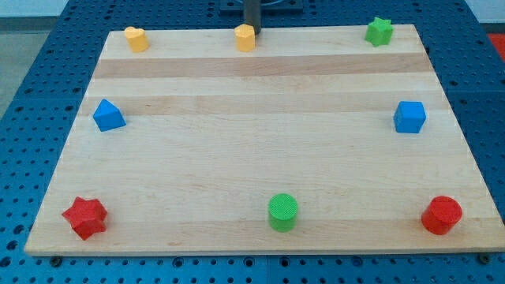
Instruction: Place the yellow hexagon diagonal to the green star
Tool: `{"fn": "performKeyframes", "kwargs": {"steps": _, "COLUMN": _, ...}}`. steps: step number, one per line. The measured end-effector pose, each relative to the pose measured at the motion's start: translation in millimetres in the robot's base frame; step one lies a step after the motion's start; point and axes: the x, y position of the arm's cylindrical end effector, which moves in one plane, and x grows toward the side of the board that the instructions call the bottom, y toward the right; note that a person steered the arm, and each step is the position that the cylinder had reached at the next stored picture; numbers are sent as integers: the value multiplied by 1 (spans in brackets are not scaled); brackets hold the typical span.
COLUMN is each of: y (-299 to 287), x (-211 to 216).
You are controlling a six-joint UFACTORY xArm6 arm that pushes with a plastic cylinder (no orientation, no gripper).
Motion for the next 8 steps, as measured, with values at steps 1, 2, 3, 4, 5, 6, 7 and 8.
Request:
{"fn": "performKeyframes", "kwargs": {"steps": 1, "y": -41, "x": 2}}
{"fn": "performKeyframes", "kwargs": {"steps": 2, "y": -68, "x": 3}}
{"fn": "performKeyframes", "kwargs": {"steps": 3, "y": -52, "x": 11}}
{"fn": "performKeyframes", "kwargs": {"steps": 4, "y": -25, "x": 30}}
{"fn": "performKeyframes", "kwargs": {"steps": 5, "y": -18, "x": 52}}
{"fn": "performKeyframes", "kwargs": {"steps": 6, "y": 1, "x": 74}}
{"fn": "performKeyframes", "kwargs": {"steps": 7, "y": 39, "x": 74}}
{"fn": "performKeyframes", "kwargs": {"steps": 8, "y": 96, "x": 74}}
